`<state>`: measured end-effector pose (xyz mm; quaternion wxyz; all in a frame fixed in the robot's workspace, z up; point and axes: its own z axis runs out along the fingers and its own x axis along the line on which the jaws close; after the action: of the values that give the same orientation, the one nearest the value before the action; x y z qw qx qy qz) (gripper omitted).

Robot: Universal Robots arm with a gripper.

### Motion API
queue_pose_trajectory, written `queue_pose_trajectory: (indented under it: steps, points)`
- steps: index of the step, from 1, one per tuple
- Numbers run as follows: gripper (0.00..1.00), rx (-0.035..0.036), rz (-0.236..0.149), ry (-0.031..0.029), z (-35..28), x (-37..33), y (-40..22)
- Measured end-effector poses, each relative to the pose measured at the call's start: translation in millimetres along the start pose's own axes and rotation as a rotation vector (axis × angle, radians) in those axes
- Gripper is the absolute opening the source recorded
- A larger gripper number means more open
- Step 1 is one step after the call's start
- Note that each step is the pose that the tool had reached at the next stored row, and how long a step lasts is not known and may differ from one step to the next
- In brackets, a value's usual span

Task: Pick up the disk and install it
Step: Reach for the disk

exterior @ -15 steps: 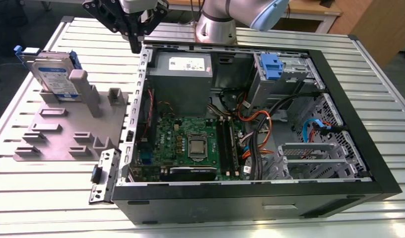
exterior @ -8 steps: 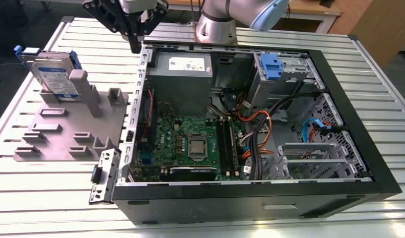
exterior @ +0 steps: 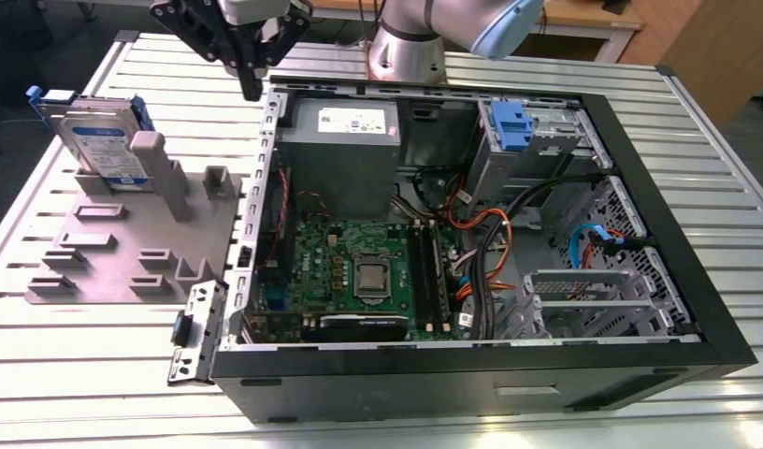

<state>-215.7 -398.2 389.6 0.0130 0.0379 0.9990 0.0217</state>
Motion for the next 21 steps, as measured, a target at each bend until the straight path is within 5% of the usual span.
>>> queue_pose_trajectory:
  steps: [21]
  points:
    - [0.11,0.0,0.0,0.0001,-0.1,2.7,0.0]
